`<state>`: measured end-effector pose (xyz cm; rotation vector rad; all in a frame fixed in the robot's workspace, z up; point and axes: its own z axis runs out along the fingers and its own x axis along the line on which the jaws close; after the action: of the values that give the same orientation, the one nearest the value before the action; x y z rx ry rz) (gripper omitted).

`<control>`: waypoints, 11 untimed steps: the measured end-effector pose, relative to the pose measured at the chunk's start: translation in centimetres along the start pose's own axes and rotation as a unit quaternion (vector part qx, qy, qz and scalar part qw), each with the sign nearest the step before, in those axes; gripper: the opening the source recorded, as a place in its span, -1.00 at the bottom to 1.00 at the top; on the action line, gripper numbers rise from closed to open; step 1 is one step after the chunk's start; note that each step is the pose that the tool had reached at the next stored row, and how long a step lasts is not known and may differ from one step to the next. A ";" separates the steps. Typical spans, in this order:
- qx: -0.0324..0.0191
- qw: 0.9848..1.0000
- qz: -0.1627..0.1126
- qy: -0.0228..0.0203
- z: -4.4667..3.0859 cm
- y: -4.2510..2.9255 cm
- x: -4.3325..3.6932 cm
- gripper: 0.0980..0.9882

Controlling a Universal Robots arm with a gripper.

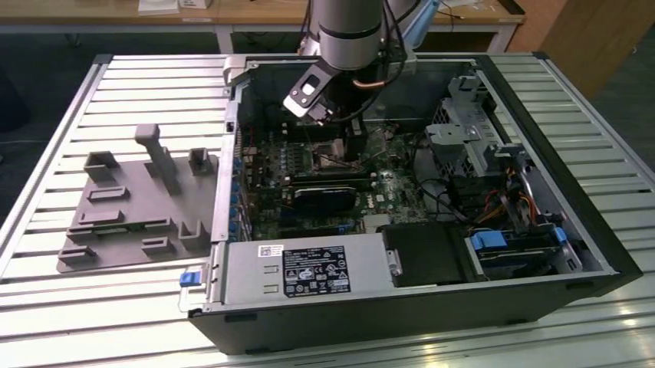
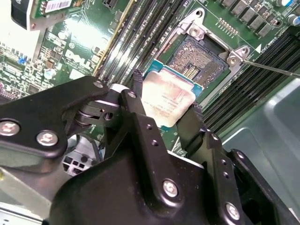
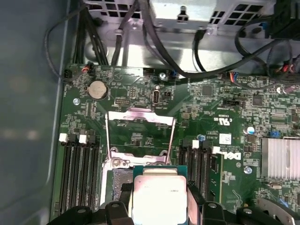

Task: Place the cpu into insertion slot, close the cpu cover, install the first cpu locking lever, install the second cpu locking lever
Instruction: 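Place the cpu into insertion slot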

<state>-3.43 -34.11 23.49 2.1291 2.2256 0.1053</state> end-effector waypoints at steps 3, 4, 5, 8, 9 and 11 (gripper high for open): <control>0.000 1.000 -0.002 0.000 0.12 -0.09 0.28 -0.01; 0.000 1.000 -0.002 0.000 0.15 -0.14 0.39 -0.01; 0.000 1.000 -0.002 0.000 0.18 -0.17 0.44 -0.01; 0.000 1.000 0.001 0.000 0.29 -0.32 0.58 -0.01; 0.000 1.000 0.002 0.000 0.34 -0.39 0.64 -0.01; 0.000 1.000 0.005 0.000 0.46 -0.54 0.74 -0.01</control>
<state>-3.95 -33.40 22.99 2.1394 2.2153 0.1049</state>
